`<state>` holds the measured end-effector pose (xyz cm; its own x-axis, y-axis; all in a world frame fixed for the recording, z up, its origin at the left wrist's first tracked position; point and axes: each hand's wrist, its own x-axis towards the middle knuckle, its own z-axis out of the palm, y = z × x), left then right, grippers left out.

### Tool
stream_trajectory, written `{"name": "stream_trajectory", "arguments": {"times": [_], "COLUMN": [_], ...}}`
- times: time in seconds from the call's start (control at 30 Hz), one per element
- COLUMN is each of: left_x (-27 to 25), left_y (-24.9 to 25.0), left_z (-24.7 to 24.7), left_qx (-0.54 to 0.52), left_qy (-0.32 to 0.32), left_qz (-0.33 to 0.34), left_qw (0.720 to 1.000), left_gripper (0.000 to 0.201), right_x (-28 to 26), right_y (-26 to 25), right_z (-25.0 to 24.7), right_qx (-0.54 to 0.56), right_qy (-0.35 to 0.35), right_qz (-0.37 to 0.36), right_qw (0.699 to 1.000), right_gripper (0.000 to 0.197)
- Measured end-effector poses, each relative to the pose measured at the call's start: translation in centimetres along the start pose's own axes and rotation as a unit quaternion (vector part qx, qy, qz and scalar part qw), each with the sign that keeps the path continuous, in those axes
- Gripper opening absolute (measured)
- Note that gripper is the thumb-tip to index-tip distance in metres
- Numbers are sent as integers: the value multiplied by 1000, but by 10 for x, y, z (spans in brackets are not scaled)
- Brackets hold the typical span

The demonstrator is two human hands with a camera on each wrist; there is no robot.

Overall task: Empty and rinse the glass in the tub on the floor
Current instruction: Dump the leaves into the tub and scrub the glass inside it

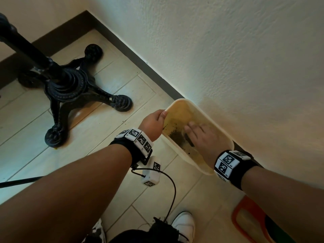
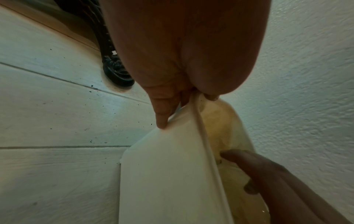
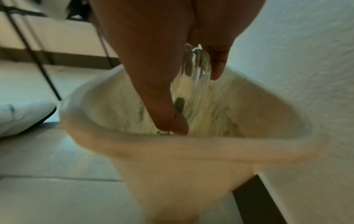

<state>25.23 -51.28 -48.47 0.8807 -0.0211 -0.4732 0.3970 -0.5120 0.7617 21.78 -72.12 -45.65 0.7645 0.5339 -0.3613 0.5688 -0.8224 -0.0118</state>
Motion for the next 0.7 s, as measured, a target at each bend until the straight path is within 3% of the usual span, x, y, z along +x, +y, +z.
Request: {"name": "stream_trajectory", "arguments": {"times": [0.17,0.4,0.5,0.6,0.7], "left_x": [2,3,3,5,6], "left_y": [-1,0,-3,-3,-3], "left_z": [-1,-2,0,2,3], "left_qx": [6,5,13,13,20], "left_qy": [-7,-10,-1,12,18], "left_qz": [6,14,18,22,18], "left_qw": [1000,1000,1000,1000,999], "left_gripper": [42,41,41,41,42], "right_x": [3,0,2,1,2], "right_y": [7,-2,-1,-7,-6], "right_z": [6,6,2,1,-1], "right_qx": [12,16,21,21,42], "right_qy": [-5,-33,-34,-39,-38], "right_qz": [35,-17,-21,-78,-38], "right_qw": [999,999,999,996,998], "right_gripper": [94,100,91,76,82]}}
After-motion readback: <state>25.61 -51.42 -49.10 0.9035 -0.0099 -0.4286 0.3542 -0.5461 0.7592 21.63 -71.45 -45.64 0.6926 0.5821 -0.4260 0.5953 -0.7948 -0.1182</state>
